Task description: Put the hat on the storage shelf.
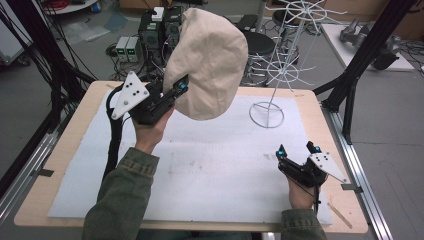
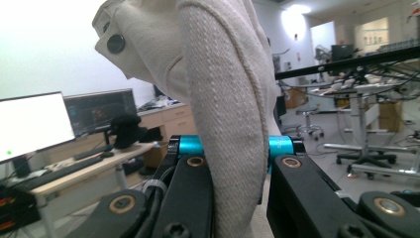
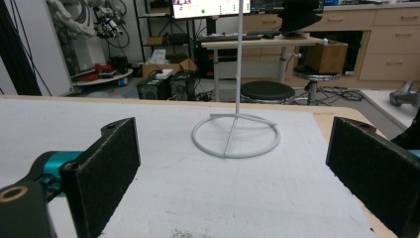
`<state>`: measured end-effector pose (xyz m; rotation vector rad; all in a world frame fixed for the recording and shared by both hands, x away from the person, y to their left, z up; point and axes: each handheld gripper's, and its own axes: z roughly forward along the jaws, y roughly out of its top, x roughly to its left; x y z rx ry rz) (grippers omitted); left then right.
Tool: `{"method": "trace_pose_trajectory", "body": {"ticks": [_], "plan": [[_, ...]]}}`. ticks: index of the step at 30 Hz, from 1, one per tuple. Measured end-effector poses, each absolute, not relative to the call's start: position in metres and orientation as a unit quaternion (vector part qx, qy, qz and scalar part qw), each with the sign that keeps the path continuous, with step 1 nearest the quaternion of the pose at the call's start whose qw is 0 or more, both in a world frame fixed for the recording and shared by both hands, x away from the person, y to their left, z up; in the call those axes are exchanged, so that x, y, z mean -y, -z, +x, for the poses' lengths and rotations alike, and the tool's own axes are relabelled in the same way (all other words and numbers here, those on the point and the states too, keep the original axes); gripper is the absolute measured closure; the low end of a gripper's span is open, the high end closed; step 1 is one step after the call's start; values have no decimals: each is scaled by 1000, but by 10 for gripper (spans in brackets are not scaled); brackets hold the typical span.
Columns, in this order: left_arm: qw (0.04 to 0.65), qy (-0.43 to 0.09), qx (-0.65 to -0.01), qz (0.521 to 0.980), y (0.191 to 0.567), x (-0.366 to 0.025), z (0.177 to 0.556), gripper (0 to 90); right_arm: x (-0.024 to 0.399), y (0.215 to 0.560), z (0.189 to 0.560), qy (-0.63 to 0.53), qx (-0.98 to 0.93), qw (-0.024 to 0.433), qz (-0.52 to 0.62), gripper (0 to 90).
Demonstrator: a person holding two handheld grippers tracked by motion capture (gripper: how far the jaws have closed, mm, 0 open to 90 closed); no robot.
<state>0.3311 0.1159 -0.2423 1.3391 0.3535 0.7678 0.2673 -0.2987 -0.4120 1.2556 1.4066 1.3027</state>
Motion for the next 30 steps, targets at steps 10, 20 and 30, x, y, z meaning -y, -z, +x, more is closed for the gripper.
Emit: {"method": "trace_pose_trajectory", "body": {"ticks": [10,20,30], "plan": [[724,-330,-143,589,231,-101,343,860,299,412,266,-518,-560,412,499,57],[739,-319,-123,580,219,-86,348,860,300,412,265,-518,-558,415,498,57],[758,-303,-91,571,205,-66,352,860,301,411,265,-520,-556,413,499,57]]}}
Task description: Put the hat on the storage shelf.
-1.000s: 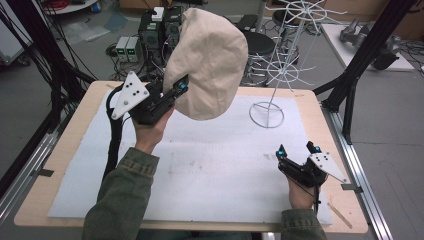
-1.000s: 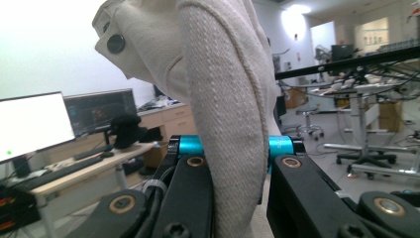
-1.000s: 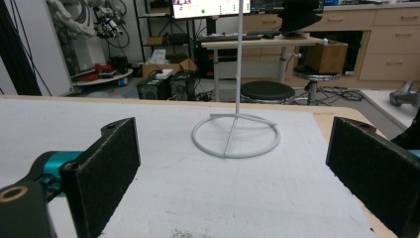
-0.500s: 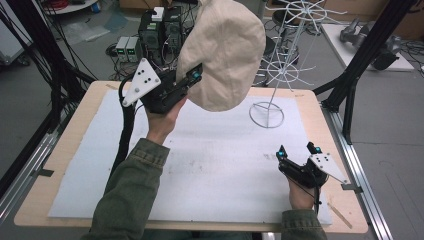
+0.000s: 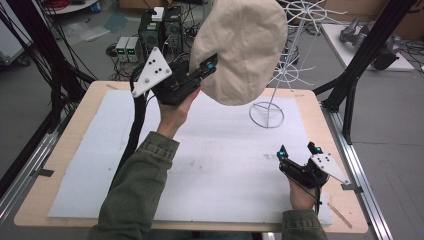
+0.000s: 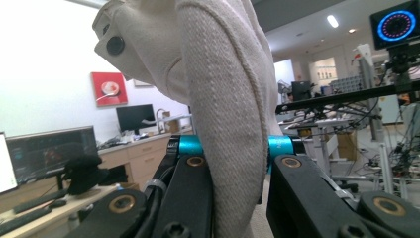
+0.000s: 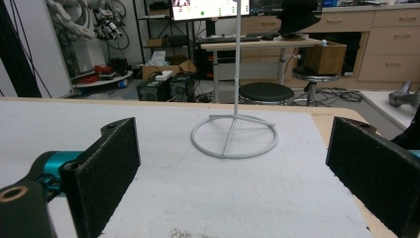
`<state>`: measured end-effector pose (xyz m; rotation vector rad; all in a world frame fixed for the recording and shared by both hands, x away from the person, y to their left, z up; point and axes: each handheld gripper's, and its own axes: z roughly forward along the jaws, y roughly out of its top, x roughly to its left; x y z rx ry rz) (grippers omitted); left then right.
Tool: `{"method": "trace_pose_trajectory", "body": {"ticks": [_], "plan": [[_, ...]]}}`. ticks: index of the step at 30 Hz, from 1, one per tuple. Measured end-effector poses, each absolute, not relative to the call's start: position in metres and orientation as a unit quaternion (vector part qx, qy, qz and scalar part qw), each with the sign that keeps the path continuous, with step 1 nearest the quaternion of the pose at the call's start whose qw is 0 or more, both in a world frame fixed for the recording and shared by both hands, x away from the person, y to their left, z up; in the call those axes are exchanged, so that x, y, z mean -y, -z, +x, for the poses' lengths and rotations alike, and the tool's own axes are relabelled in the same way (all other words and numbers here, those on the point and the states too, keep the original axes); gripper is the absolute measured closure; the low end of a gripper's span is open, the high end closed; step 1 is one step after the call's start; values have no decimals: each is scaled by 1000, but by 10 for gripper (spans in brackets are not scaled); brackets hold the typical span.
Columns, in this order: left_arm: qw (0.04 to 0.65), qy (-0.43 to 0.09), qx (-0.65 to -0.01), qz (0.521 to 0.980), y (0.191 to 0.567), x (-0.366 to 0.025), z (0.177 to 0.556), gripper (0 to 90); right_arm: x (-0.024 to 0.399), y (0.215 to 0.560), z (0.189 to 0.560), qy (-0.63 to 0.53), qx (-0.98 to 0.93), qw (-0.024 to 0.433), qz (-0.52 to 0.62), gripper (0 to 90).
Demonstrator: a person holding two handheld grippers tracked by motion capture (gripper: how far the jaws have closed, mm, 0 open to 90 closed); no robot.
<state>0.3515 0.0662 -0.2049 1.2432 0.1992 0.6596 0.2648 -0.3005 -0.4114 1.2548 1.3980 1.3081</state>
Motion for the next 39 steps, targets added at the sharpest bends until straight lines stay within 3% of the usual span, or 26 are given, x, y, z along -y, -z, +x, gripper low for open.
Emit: {"method": "trace_pose_trajectory", "body": {"ticks": [25,39], "plan": [[795,-232,-32,559,168,16,385,860,301,411,263,-526,-559,408,495,57],[802,-186,-77,563,183,32,426,859,302,411,262,-525,-560,408,494,57]]}}
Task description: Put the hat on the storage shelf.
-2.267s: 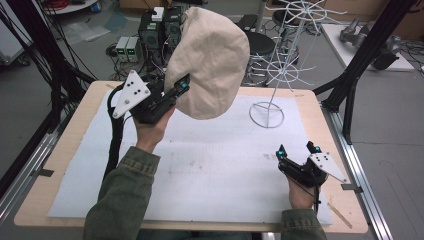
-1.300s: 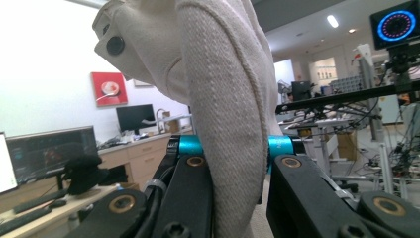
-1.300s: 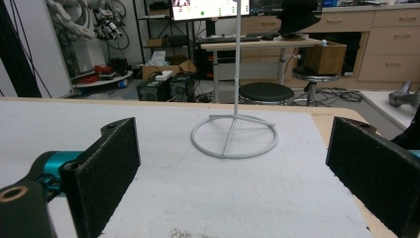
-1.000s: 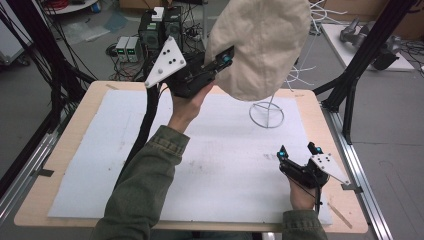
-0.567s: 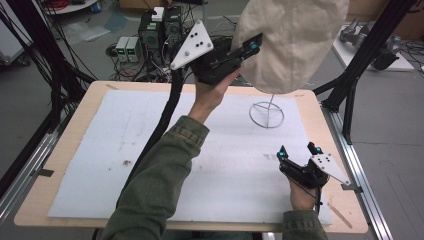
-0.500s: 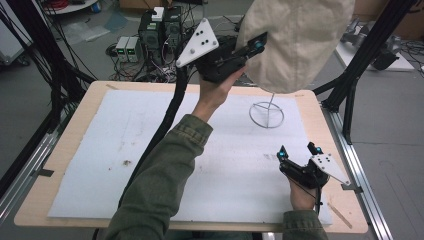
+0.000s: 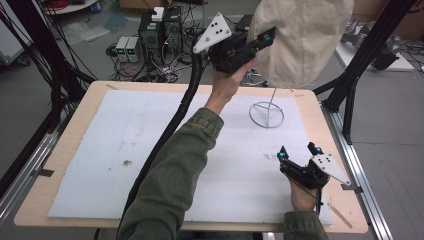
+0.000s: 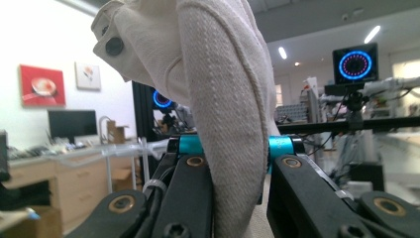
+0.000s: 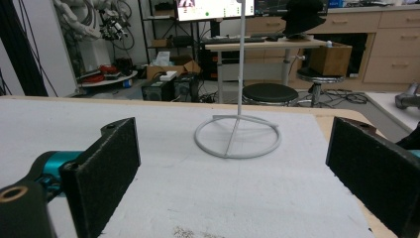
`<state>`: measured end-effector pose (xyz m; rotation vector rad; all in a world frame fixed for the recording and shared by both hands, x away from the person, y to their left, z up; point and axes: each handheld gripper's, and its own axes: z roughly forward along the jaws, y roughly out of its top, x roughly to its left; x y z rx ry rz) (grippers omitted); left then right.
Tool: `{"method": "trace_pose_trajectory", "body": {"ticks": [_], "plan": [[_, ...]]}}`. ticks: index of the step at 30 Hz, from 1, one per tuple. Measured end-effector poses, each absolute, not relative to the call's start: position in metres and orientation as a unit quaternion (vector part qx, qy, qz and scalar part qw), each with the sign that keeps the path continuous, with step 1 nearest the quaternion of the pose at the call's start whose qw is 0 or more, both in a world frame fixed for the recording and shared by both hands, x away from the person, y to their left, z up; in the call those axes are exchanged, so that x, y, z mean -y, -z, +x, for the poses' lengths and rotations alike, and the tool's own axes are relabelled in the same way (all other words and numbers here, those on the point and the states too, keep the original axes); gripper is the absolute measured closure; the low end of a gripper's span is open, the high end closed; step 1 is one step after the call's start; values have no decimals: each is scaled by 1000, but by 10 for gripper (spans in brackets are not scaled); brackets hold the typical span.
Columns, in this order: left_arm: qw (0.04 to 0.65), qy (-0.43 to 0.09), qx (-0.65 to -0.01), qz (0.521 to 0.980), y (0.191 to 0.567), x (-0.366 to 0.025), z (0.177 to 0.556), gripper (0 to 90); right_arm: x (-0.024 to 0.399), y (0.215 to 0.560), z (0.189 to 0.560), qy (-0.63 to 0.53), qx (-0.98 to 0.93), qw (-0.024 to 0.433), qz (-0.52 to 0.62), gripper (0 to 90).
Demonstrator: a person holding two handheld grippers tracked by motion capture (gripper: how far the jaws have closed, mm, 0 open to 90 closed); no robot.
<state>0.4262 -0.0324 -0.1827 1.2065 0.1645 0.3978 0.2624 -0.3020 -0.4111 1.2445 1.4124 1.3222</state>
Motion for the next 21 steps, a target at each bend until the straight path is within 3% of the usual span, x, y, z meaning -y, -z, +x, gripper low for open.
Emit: {"method": "trace_pose_trajectory", "body": {"ticks": [14,21], "plan": [[798,-87,-137,580,221,24,469,860,302,411,263,-525,-561,409,492,57],[763,-65,-144,627,238,18,482,860,302,411,263,-525,-563,407,493,57]]}}
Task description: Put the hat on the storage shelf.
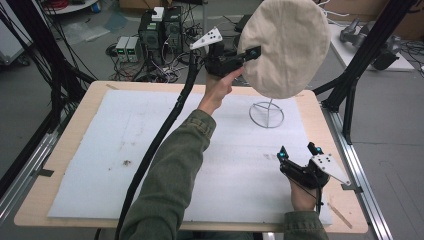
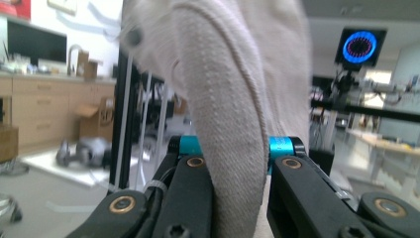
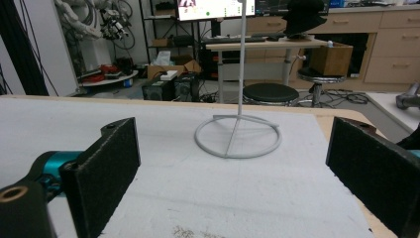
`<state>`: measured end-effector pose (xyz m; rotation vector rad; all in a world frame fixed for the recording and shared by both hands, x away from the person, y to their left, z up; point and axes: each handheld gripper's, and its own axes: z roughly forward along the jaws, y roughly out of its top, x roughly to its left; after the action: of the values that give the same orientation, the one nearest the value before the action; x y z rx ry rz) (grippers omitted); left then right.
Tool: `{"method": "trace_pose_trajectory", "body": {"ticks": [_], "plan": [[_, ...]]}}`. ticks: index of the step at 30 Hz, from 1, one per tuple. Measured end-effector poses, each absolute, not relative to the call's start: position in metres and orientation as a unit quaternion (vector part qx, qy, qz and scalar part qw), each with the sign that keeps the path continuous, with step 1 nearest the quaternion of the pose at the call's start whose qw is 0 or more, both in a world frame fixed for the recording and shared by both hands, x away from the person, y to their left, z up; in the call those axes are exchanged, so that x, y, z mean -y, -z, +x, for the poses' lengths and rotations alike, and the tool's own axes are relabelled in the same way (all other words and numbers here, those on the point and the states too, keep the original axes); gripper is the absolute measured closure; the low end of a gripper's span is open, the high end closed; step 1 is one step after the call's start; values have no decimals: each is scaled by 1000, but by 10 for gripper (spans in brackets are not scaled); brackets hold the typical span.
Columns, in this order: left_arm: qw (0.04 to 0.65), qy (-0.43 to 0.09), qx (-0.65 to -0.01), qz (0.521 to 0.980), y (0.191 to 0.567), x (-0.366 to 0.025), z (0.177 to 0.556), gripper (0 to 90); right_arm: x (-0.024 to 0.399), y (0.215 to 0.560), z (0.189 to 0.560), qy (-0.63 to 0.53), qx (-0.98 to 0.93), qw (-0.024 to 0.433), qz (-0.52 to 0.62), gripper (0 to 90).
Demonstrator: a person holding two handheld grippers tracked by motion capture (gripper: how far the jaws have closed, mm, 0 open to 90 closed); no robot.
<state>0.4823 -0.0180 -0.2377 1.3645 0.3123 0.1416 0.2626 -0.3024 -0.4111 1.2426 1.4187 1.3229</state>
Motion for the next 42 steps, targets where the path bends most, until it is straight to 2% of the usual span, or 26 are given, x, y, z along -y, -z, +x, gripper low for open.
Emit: {"method": "trace_pose_trajectory", "body": {"ticks": [11,19,22,25,29,32,39,42], "plan": [[734,-49,-192,650,255,11,493,857,302,411,263,-524,-564,408,491,57],[725,-35,-203,657,266,4,498,834,302,411,263,-524,-564,408,491,57],[725,-28,-204,657,266,1,499,784,302,411,263,-524,-564,408,491,57],[727,-22,-209,653,266,0,499,667,302,411,263,-523,-564,410,491,57],[727,-17,-209,654,268,0,499,654,302,411,263,-524,-563,409,491,57],[730,-16,-214,649,270,-2,498,555,301,411,263,-524,-564,409,491,57],[737,-12,-217,640,274,-5,499,573,301,411,263,-524,-564,409,490,57],[737,-23,-225,637,273,-7,498,491,301,411,263,-524,-564,408,491,57]]}}
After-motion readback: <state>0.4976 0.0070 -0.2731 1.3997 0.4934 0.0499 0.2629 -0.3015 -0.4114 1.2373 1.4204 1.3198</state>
